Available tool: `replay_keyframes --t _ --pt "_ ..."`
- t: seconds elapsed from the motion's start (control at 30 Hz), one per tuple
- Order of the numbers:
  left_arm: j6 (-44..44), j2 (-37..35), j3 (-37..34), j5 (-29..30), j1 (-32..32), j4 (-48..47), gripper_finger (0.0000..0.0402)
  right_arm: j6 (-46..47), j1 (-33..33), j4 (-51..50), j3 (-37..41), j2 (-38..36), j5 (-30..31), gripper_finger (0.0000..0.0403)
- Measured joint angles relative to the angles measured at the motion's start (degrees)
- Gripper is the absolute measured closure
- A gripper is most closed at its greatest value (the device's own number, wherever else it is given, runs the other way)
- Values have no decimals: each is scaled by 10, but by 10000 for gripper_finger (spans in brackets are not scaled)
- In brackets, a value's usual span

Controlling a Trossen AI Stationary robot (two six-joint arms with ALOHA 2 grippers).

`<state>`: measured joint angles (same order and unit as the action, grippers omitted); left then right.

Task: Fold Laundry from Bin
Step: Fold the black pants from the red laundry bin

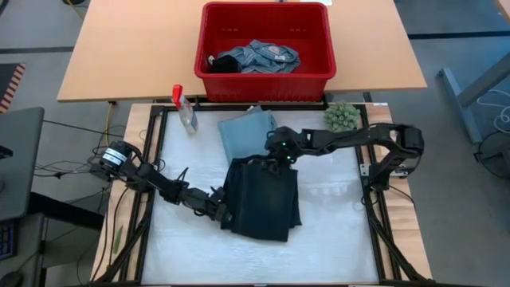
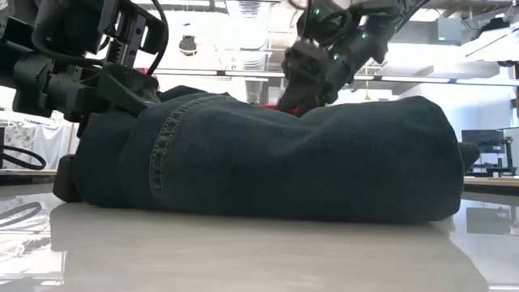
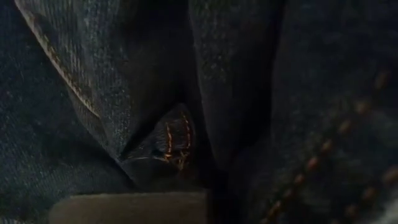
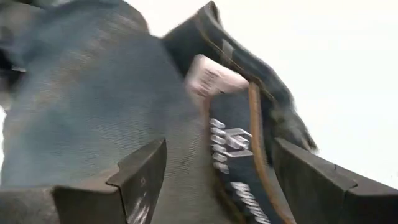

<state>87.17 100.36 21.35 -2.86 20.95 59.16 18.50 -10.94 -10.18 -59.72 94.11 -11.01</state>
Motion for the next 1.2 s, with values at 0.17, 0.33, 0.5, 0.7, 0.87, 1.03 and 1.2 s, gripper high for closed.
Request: replay_keyframes --t 0.17,0.33,0.5,0.7,0.87,1.03,1.2 --pt "14 0 1 -25 0 -10 402 2 -9 -30 0 30 -11 88" --pt "33 0 0 -65 1 -13 402 -27 -6 -72 0 32 -17 88" --pt "48 0 0 -105 2 -19 402 -48 2 -79 0 -8 -17 87" --pt "63 0 -1 -134 4 -22 402 -7 -30 -159 3 -37 -40 87" --pt "60 0 -1 -136 4 -22 402 41 -70 -45 57 -29 -148 87" --pt "46 1 -1 -137 5 -23 402 107 -97 38 108 -31 -171 87" --pt "40 1 -1 -137 5 -25 402 137 -83 73 132 -24 -187 87"
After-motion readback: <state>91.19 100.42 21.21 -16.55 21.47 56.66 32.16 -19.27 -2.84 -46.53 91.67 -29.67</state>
